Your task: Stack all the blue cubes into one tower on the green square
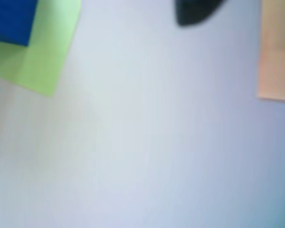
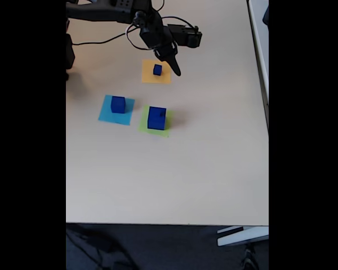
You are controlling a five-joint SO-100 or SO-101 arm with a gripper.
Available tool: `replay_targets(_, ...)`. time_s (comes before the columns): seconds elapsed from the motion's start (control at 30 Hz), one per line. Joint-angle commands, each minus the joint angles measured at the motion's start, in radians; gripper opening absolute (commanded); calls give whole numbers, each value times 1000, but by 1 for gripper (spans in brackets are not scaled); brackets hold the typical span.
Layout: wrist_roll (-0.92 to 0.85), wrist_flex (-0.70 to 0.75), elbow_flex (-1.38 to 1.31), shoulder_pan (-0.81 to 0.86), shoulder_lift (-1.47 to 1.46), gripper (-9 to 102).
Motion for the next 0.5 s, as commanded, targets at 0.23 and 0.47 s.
replay_targets(0.23, 14, -92, 146, 149, 146, 18)
replay_targets(0.47, 32, -143, 183, 219, 137, 18)
